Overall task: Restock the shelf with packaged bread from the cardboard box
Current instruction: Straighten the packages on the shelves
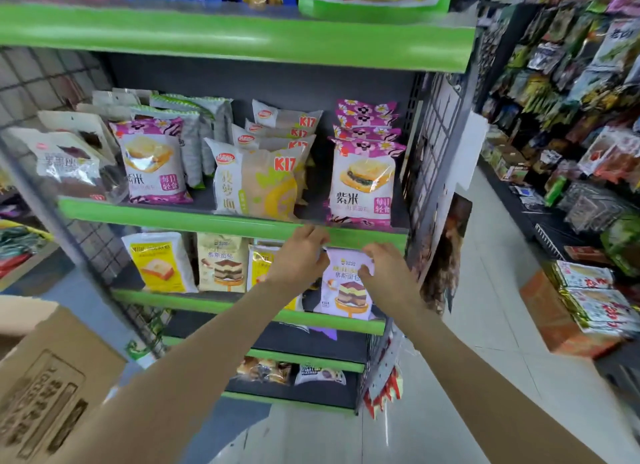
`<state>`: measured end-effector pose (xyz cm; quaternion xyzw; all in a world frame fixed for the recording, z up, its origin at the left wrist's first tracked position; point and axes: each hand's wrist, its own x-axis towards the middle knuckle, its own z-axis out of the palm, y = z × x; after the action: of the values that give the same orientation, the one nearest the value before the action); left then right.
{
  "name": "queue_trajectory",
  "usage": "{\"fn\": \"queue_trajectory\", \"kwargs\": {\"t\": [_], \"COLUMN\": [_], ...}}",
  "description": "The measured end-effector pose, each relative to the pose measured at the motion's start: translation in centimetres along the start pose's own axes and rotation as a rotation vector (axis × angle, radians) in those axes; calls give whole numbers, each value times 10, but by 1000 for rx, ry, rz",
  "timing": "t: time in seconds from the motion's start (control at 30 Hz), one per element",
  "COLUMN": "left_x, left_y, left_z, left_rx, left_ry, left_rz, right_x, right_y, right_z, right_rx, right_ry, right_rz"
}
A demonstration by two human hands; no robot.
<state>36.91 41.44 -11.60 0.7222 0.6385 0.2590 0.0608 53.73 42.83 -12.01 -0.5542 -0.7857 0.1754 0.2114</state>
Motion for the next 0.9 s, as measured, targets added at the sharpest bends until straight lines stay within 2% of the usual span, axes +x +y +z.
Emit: {"fn": "queue_trajectory", "kwargs": {"t": [0.1, 0.27, 0.33, 0.4, 0.47, 0.6, 0.67, 0.77, 0.9], "left_x": [-1, 20, 29, 40, 46, 62, 70, 78, 74], "left_y": [-11, -42, -54, -66, -76, -98, -106, -115, -99], "left_z": [27, 95, 123, 149, 171, 206, 217, 227, 231], "left_rx": [-94, -139, -178, -253, -339, -564, -635, -694, -588], "left_ry": [-191, -366, -328, -222, -185, -125, -96, -50, 35], "left_rz": [-240, -363, -370, -390, -413, -278, -221, -205, -89], "right_x": [2, 26, 36, 42, 45, 48, 54, 59, 53], "right_y": [20, 55, 69, 82, 92, 103, 107, 114, 119], "right_z": [38, 97, 119, 138, 153, 169, 169, 162, 159], "right_rx": [11, -14, 55, 104, 148, -28, -124, -194, -364], "right_ry": [-114, -90, -44, 43, 133, 326, 293, 139, 178], "right_rz": [109, 206, 212, 149, 84, -64, -105, -122, -99]}}
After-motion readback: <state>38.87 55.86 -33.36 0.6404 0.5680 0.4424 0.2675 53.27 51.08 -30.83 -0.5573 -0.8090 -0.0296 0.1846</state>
